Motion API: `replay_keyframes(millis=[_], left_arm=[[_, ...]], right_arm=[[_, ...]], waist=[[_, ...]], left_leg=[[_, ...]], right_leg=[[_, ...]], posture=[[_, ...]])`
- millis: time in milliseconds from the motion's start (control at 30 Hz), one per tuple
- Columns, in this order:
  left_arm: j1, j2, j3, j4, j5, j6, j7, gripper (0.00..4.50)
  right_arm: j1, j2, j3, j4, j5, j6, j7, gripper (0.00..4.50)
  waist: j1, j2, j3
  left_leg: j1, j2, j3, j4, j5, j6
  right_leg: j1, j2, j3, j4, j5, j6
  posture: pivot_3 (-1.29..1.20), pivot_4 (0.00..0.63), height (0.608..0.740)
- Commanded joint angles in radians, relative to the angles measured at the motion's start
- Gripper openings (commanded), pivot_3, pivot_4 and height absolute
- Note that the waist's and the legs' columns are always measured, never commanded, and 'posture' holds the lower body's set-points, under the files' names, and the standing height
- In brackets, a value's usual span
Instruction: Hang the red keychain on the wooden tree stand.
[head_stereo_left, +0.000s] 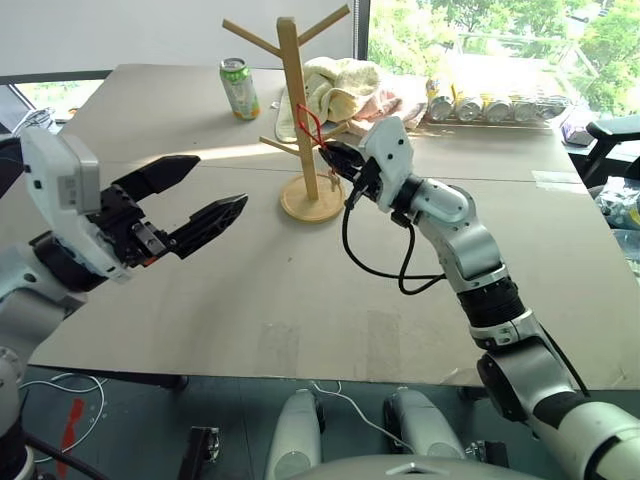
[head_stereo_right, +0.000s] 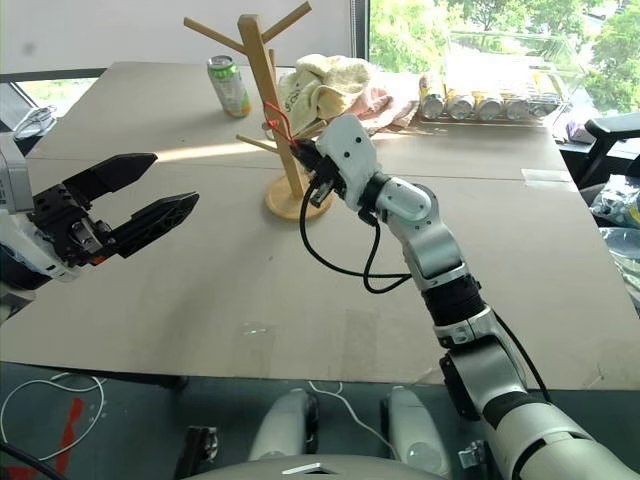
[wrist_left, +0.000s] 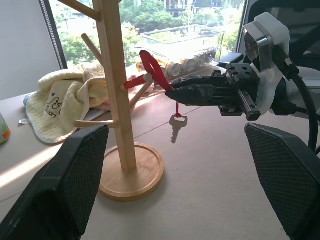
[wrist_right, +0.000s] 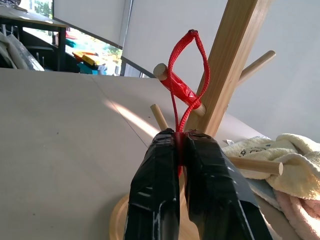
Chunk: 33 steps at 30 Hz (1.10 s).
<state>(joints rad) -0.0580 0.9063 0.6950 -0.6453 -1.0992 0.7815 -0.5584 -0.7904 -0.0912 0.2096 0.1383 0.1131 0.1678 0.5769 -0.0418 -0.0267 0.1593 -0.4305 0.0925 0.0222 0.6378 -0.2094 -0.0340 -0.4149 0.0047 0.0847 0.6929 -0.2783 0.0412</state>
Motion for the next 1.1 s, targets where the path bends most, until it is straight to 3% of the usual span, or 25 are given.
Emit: replay_keyframes(millis=[33, 367, 1100], left_arm=[[-0.002, 0.019, 0.011, -0.008, 0.006, -0.020, -0.002, 4.50], [-0.003, 0.022, 0.007, -0.012, 0.009, -0.021, -0.006, 4.50], [-0.031, 0.031, -0.022, -0.001, 0.021, -0.026, -0.009, 4.50]], right_arm=[[-0.020, 0.013, -0.023, -0.031, 0.016, -0.031, -0.007, 0.06], [0.028, 0.014, -0.034, -0.081, 0.056, -0.073, 0.031, 0.06], [-0.027, 0.006, -0.005, 0.031, -0.063, -0.098, -0.008, 0.06]], waist=[[0.000, 0.000, 0.000], [0.000, 0.000, 0.000], [-0.001, 0.000, 0.000]], left_leg=[[0.000, 0.000, 0.000, 0.000, 0.000, 0.000], [0.000, 0.000, 0.000, 0.000, 0.000, 0.000], [0.000, 0.000, 0.000, 0.000, 0.000, 0.000]], right_leg=[[0.000, 0.000, 0.000, 0.000, 0.000, 0.000], [0.000, 0.000, 0.000, 0.000, 0.000, 0.000], [0.000, 0.000, 0.000, 0.000, 0.000, 0.000]], posture=[[0.00, 0.150, 0.733], [0.00, 0.150, 0.733], [0.00, 0.150, 0.733]])
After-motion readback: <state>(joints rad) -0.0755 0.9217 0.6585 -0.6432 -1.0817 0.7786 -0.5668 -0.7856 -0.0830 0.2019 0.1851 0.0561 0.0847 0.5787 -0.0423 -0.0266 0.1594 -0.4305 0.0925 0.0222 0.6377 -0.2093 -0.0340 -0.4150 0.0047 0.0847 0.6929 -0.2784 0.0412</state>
